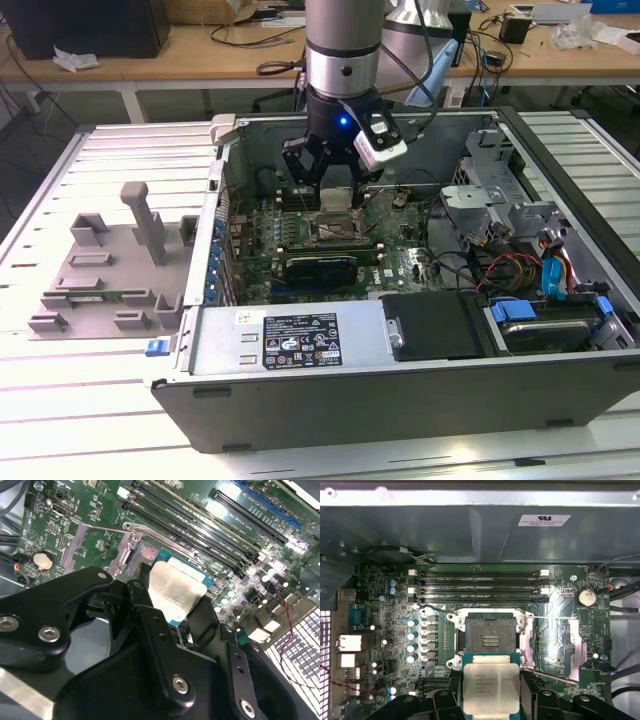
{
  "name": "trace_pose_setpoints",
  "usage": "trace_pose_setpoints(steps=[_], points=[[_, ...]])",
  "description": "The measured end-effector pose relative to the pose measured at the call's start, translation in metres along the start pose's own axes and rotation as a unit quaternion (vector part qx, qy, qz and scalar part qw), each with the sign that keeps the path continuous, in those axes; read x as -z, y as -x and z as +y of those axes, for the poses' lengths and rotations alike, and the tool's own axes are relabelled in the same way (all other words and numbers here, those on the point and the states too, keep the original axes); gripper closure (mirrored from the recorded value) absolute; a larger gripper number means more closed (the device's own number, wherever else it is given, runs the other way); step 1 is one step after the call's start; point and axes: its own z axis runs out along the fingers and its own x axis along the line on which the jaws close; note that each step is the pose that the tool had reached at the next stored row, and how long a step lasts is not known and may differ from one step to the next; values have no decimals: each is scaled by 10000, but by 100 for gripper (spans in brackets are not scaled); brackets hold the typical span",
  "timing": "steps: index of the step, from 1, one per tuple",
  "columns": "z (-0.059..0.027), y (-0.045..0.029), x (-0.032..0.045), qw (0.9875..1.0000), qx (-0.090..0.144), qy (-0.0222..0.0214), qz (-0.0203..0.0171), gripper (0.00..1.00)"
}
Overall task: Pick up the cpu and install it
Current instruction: 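Pick up the cpu and move it towards the insertion slot, then place the cpu into insertion slot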
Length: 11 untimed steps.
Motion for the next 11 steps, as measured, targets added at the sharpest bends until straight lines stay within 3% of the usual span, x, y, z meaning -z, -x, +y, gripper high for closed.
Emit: trace_pose_setpoints(steps=[11], points=[[-1,0,-5,10000,7,-1,1,45]])
